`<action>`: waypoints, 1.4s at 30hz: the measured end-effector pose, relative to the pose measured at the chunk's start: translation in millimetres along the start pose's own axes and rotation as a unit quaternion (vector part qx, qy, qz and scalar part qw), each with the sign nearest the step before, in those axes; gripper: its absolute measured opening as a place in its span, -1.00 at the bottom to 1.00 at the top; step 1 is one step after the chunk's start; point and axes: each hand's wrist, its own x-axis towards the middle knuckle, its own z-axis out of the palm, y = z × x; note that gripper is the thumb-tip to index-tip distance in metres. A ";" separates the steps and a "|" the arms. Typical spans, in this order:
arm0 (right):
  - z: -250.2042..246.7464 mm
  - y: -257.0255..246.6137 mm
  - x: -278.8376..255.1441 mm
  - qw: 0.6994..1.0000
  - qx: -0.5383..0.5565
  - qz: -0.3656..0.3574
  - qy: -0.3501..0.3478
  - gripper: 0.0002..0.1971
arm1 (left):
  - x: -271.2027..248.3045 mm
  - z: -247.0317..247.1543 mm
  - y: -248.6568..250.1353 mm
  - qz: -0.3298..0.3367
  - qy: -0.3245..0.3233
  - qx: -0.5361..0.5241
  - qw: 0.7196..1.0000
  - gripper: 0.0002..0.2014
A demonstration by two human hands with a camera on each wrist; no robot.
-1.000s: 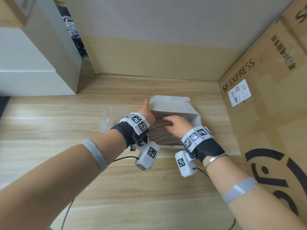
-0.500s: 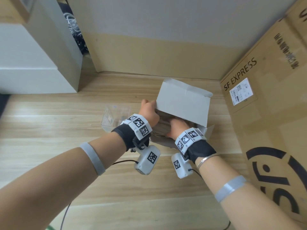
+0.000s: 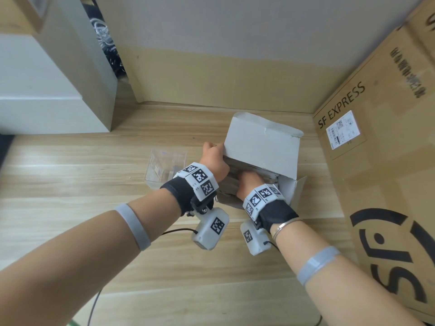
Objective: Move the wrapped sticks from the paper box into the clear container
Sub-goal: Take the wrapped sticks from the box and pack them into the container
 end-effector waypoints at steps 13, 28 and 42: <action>-15.3 26.0 -15.1 0.972 0.228 0.010 0.051 -0.90 | -2.8 -6.0 3.9 -0.034 -0.020 0.002 0.999 -0.37; -18.7 17.0 -12.4 0.853 0.487 -0.086 0.165 -0.64 | 7.8 -21.1 -2.0 -0.021 -0.076 0.107 0.991 -0.36; -60.5 -63.5 -19.2 0.766 0.560 -0.213 0.232 -0.75 | 4.8 -82.1 -40.8 -0.010 0.063 0.045 0.997 -0.49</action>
